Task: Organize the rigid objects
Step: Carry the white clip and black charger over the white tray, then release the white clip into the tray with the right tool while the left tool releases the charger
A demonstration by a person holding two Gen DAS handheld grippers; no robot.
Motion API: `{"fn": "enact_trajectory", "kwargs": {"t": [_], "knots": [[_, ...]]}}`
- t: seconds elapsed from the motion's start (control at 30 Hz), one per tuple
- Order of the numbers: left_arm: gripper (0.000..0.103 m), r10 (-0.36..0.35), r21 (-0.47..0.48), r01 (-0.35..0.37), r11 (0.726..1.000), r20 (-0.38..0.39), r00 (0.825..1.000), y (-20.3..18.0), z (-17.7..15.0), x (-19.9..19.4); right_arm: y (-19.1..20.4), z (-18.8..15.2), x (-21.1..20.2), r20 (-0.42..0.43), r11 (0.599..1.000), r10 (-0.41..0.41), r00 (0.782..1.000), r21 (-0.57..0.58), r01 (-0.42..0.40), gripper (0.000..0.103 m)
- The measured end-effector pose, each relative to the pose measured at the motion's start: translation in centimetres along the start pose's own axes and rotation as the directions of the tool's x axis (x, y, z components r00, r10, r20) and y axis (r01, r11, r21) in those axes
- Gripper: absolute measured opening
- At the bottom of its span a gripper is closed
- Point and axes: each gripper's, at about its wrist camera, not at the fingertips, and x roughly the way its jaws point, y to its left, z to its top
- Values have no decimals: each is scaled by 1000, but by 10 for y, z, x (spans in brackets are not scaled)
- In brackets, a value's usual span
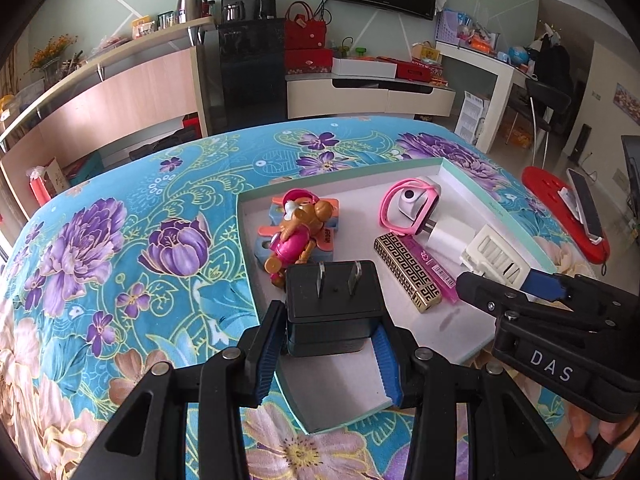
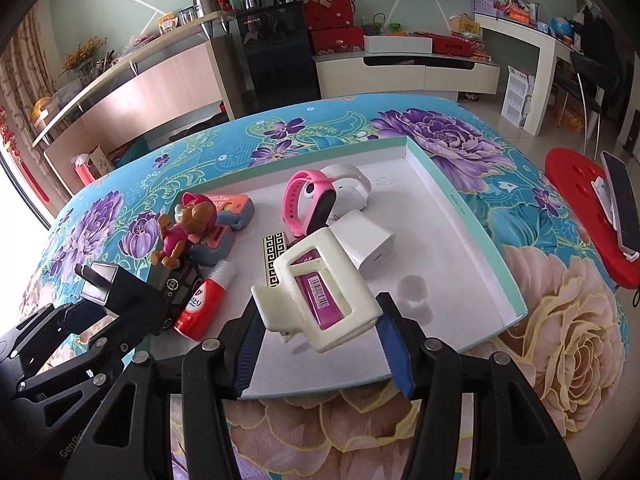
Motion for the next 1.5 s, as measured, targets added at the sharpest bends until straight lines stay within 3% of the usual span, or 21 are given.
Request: {"fn": "enact_trajectory", "kwargs": {"t": [0.23, 0.8, 0.9, 1.23, 1.33, 1.5], "knots": [[46, 18, 20, -18, 1000, -49, 999, -8, -5, 11, 2, -5, 10, -43, 1000, 7, 999, -8, -7, 56], [48, 42, 34, -39, 999, -65, 997, -13, -7, 9, 7, -12, 24, -109, 999, -23, 994, -48, 18, 57], [58, 55, 33, -53, 998, -62, 997, -12, -6, 6, 8, -12, 24, -112, 998, -30, 993, -53, 25, 57], [67, 76, 12, -75, 997, -39, 996, 0, -7, -16, 9, -13, 18, -102, 997, -44, 994, -67, 38, 68], [71, 100, -14, -101, 995, -41, 994, 10, -10, -22, 11, -15, 15, -97, 997, -40, 995, -70, 33, 78], [80, 172, -69, -174, 982, -41, 984, 30, -17, -33, 15, -19, 9, -90, 997, -24, 996, -71, 18, 79]]}}
